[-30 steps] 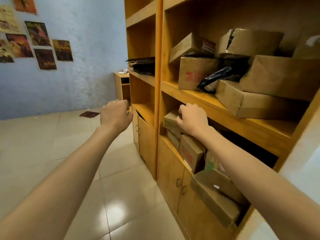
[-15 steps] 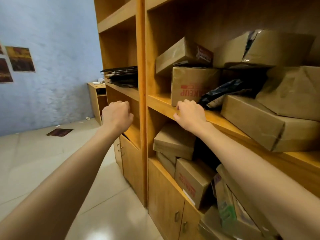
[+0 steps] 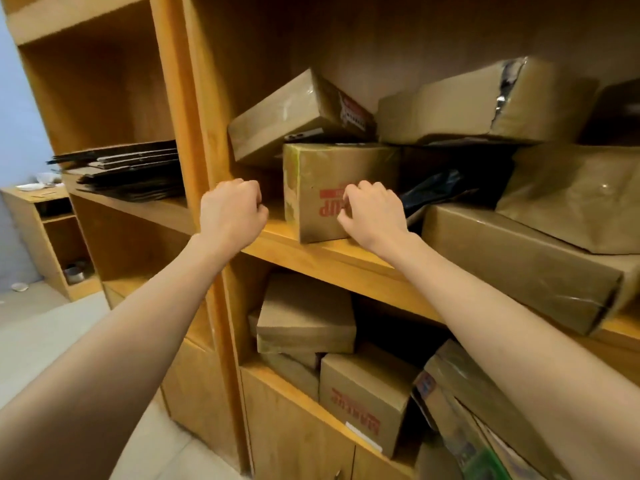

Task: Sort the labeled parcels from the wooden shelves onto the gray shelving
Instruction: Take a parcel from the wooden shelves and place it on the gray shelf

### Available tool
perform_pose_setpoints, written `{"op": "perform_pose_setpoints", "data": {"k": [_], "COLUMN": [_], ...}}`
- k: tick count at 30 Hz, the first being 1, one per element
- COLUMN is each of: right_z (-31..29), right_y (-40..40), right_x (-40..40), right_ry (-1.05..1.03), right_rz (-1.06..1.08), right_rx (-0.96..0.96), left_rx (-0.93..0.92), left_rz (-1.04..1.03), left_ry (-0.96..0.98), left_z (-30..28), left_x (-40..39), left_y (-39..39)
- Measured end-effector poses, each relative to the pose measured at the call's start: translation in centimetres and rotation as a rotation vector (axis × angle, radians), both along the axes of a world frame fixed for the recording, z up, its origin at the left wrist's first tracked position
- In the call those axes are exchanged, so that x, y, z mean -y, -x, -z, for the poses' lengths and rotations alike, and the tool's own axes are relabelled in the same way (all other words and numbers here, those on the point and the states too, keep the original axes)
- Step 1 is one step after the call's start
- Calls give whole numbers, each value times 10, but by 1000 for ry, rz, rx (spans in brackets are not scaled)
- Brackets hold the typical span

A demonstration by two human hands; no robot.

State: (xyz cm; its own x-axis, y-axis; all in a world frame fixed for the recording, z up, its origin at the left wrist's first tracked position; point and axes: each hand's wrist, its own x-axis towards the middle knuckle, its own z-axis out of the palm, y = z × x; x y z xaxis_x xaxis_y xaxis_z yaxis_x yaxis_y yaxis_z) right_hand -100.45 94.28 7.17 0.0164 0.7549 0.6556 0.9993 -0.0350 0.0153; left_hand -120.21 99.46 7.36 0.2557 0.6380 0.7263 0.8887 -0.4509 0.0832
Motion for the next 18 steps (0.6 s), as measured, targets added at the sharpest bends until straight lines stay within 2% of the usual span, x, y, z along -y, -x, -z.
{"op": "perform_pose_setpoints", "data": {"k": [6, 14, 18], "right_z": [-8, -7, -12], "right_y": [-13, -34, -45], "right_x": [6, 61, 85], "right_ry": [8, 64, 64], "right_rz": [275, 614, 707], "right_rx": [-70, -65, -53], "left_rx": [-36, -55, -52], "left_rz": [170, 458, 590], "left_ry": [-104, -119, -88], "left_z": [-15, -25, -22], "left_x": [-37, -46, -39], "left_y": [-19, -71, -101]}}
